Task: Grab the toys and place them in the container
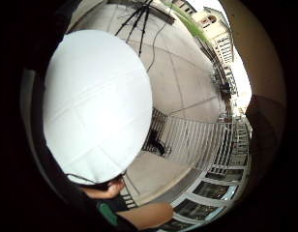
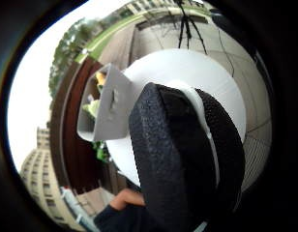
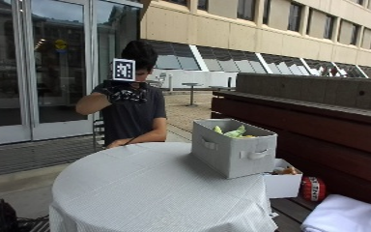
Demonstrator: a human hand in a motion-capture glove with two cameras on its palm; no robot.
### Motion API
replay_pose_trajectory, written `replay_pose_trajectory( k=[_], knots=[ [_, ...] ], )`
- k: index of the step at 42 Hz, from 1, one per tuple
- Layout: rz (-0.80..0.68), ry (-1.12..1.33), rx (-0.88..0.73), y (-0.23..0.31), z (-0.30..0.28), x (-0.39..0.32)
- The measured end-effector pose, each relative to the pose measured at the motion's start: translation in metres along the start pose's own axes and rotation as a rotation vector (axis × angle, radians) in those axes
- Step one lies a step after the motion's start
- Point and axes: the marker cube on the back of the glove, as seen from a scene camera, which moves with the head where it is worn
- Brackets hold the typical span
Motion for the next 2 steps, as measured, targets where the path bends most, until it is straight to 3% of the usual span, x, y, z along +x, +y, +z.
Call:
replay_pose_trajectory(
  k=[2],
  knots=[
    [-0.005, -0.003, 0.011, -0.0018, 0.0016, 0.0017]
  ],
)
